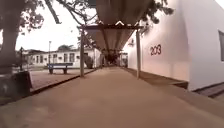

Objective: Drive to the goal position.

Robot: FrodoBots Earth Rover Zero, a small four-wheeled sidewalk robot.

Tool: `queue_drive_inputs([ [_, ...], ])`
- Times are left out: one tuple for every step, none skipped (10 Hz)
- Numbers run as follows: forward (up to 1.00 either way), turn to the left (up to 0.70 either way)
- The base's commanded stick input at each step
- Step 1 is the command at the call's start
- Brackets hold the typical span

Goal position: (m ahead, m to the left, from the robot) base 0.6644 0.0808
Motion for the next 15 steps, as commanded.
queue_drive_inputs([
  [0.7, 0.0],
  [0.7, 0.0],
  [0.7, 0.0],
  [0.7, 0.0],
  [0.7, 0.0],
  [0.7, 0.0],
  [0.7, 0.0],
  [0.7, 0.0],
  [0.7, 0.0],
  [0.7, 0.0],
  [0.7, 0.0],
  [0.7, 0.0],
  [0.7, 0.0],
  [0.7, 0.0],
  [0.7, 0.0],
])
